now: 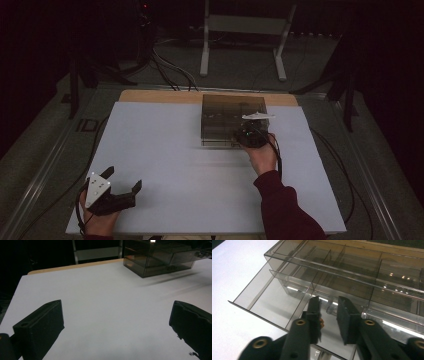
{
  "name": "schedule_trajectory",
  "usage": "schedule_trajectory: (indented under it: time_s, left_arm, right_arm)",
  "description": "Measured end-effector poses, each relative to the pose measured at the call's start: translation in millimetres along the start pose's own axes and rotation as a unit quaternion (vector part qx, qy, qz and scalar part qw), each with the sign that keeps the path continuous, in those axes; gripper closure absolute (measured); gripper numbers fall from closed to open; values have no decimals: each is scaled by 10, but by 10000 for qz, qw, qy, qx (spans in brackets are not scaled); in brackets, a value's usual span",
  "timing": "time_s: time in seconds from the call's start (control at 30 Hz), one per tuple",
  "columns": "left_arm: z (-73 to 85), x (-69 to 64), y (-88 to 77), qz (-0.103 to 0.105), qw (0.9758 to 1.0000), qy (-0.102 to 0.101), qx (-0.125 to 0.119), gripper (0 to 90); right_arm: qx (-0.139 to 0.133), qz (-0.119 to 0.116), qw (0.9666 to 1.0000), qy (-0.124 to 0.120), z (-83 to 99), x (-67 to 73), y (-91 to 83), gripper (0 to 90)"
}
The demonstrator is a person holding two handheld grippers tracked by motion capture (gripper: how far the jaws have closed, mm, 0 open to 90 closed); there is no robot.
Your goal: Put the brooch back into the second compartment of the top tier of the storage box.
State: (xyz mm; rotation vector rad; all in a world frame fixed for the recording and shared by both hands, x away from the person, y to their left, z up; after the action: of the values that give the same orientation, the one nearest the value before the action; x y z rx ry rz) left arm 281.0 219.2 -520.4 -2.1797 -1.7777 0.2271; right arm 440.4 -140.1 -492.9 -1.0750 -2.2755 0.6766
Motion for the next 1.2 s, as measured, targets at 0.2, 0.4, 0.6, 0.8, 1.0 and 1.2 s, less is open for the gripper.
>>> schedule_trajectory:
  time_s: [0.2, 0.4, 0.6, 0.8, 1.0, 1.2]
  left_arm:
    - [-1, -1, 0, 0, 10000, 2, -1, 5]
    - [2, -7, 4, 10, 10000, 16, 8, 5]
    - [4, -9, 6, 10, 10000, 22, 15, 5]
    - [3, -7, 4, 11, 10000, 14, 9, 5]
    - [6, -11, 8, 19, 10000, 23, 20, 5]
    - [8, -14, 10, 18, 10000, 19, 29, 5]
  right_arm:
    - [-154, -37, 9999, -4, -18, 4, -63, 564]
    - [-169, -22, 9998, -91, -23, 10, -105, 440]
    - [-171, 49, 9997, -188, -32, 19, -137, 321]
    - [-136, 141, 9994, -268, -39, 31, -176, 232]
    - [-71, 214, 9990, -391, -19, 35, -225, 151]
    - [-63, 172, 9986, -487, 7, 36, -273, 51]
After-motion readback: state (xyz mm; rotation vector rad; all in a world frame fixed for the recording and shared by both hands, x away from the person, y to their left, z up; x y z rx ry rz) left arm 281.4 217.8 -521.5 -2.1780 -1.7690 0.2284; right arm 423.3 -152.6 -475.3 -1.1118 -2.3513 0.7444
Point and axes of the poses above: each handheld gripper's, and its own axes: y roughly forward along the jaws, z roughly out of its underside, x roughly to its left, the point moved 8 cm from there along y, roughly forward along the jaws, and after that the axes turned 12 degrees about -z, right-handed, at the moved point
